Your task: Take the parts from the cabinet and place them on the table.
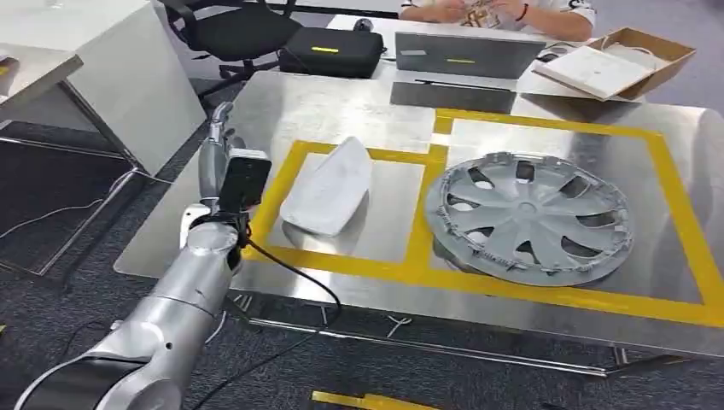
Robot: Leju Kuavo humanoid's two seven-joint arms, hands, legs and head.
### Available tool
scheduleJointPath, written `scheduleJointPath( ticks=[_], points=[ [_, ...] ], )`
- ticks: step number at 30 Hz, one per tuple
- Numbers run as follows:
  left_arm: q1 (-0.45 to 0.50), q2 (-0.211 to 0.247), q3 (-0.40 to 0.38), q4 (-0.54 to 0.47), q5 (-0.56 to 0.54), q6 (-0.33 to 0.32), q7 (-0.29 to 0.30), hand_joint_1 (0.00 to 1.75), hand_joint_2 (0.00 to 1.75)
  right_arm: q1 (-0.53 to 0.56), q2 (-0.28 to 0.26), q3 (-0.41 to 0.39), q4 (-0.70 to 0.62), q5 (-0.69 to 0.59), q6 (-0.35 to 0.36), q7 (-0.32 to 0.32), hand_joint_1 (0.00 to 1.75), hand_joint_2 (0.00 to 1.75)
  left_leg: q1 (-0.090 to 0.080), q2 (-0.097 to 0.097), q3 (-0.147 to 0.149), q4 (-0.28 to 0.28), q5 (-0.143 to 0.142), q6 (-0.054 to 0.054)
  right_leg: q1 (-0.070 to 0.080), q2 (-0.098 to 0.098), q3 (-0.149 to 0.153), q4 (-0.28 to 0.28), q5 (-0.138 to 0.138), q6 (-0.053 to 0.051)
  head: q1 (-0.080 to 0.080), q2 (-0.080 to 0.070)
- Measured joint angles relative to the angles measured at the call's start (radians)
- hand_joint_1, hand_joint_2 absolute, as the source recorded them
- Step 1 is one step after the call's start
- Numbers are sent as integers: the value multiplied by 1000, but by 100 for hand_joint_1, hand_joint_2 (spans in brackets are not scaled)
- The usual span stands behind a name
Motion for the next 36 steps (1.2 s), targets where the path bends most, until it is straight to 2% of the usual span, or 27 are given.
scheduleJointPath(
  ticks=[3,4,5,6,8,9,10,11,13,14,15,17,19,20,21,23,24,25,26,27,28,29,30,33,34,35,36],
  points=[
    [2,0,0,1,0,0,0,0,0,7,0,0,0,-2,0,1,0,175,3,0,-6,-1,16,-19,2,1,-14,9,13,-16,1,0],
    [2,1,0,1,0,0,0,0,0,7,2,0,0,-3,0,1,0,175,5,-1,-12,3,6,-25,-5,-2,-14,3,22,-22,2,0],
    [0,2,0,1,0,0,0,0,0,5,2,0,0,-4,0,1,0,175,6,-1,-21,27,-26,-34,-5,-3,-19,4,27,-28,-4,0],
    [0,3,0,2,0,0,0,0,0,4,2,0,0,-5,0,1,0,175,10,-1,-41,86,-75,-41,-5,-4,-24,4,32,-35,-7,0],
    [3,6,0,4,1,0,0,0,0,4,2,0,0,-5,0,1,0,175,14,-1,-95,245,-161,-51,-4,-5,-38,4,41,-36,-6,0],
    [5,7,0,6,1,0,0,0,0,4,2,0,0,-5,0,1,0,175,16,-1,-108,292,-178,-53,-4,-4,-46,5,46,-36,-6,0],
    [7,8,0,7,1,0,0,0,0,5,2,0,0,-5,0,1,0,175,18,-1,-98,293,-172,-53,-4,-4,-52,6,51,-35,-6,0],
    [8,8,1,7,2,0,0,0,0,6,2,0,0,-5,0,1,0,175,18,-1,-70,255,-147,-51,-4,-4,-58,6,56,-34,-6,0],
    [5,8,0,7,2,0,0,0,0,5,2,0,0,-4,0,2,0,175,17,-2,33,93,-78,-40,-4,-3,-63,6,63,-28,-6,0],
    [2,8,0,7,2,0,0,0,0,5,2,0,0,-5,0,2,0,175,14,-3,76,24,-61,-31,-4,-3,-64,6,65,-24,-6,0],
    [-1,8,0,7,2,-1,0,0,0,4,3,0,0,-4,0,2,0,175,9,-3,86,0,-67,-25,1,-3,-70,10,68,-19,-5,0],
    [-1,8,1,7,2,-1,0,0,0,4,3,0,0,-5,0,2,0,175,8,-4,81,-7,-70,-19,-2,-5,-78,9,78,-5,-5,0],
    [0,7,1,7,2,-1,0,0,0,5,3,0,0,-5,0,2,0,175,13,-3,78,-26,-53,0,2,-6,-82,1,88,9,-5,0],
    [-1,6,0,7,2,-1,0,0,0,5,3,0,0,-5,0,2,0,175,17,1,76,-30,-44,7,-1,-4,-98,13,63,10,-4,0],
    [-3,4,0,7,2,-1,0,0,0,5,3,0,0,-5,0,2,0,175,18,1,69,-30,-40,12,-1,-4,-112,57,20,12,-1,0],
    [-1,4,0,8,2,-1,0,0,0,5,3,0,0,-5,0,2,0,175,15,3,54,-30,-29,18,-3,-3,-172,228,-77,17,0,0],
    [1,3,0,9,2,-1,0,0,0,5,3,0,0,-5,0,2,0,175,15,3,46,-29,-23,17,-3,-3,-194,294,-102,21,3,0],
    [3,3,0,10,2,-1,0,0,0,6,3,0,0,-5,0,2,0,175,15,3,38,-28,-18,16,-3,-3,-195,317,-101,23,2,0],
    [5,4,0,11,2,-1,0,0,0,6,3,0,0,-5,0,2,0,175,15,3,33,-27,-14,14,-4,-3,-173,293,-81,24,3,0],
    [5,4,0,12,2,-1,0,0,0,6,3,0,0,-5,0,2,0,175,15,3,29,-27,-11,12,-6,-4,-130,230,-48,24,3,0],
    [4,4,0,12,2,-1,0,0,0,5,3,0,0,-5,0,2,0,175,16,3,25,-24,-8,8,-8,-4,-67,128,-8,25,3,0],
    [3,3,0,12,2,-1,0,0,0,4,3,0,0,-5,0,2,0,175,17,2,23,-21,-6,4,-10,-5,-8,37,14,25,3,0],
    [1,4,0,12,2,-1,0,0,0,1,3,0,0,-5,0,2,0,175,9,2,15,-18,-3,-2,-5,-3,29,-3,1,24,4,0],
    [1,3,0,13,2,-1,0,0,0,3,3,0,0,-5,0,2,0,175,11,2,8,-14,14,-19,-3,1,8,-1,7,11,0,0],
    [1,3,0,13,3,-1,0,0,0,5,3,0,0,-5,0,2,0,175,11,2,5,-14,17,-26,-5,1,4,-4,16,-3,1,0],
    [0,4,0,13,3,-1,0,0,0,4,5,0,0,-5,0,2,0,175,13,0,-1,-7,-6,-32,-8,-2,0,-7,22,-13,2,0],
    [-1,5,0,13,3,-1,0,0,0,3,5,0,0,-5,0,2,0,175,14,0,-13,31,-52,-38,-8,-2,-7,-7,29,-24,-6,0]
  ],
)
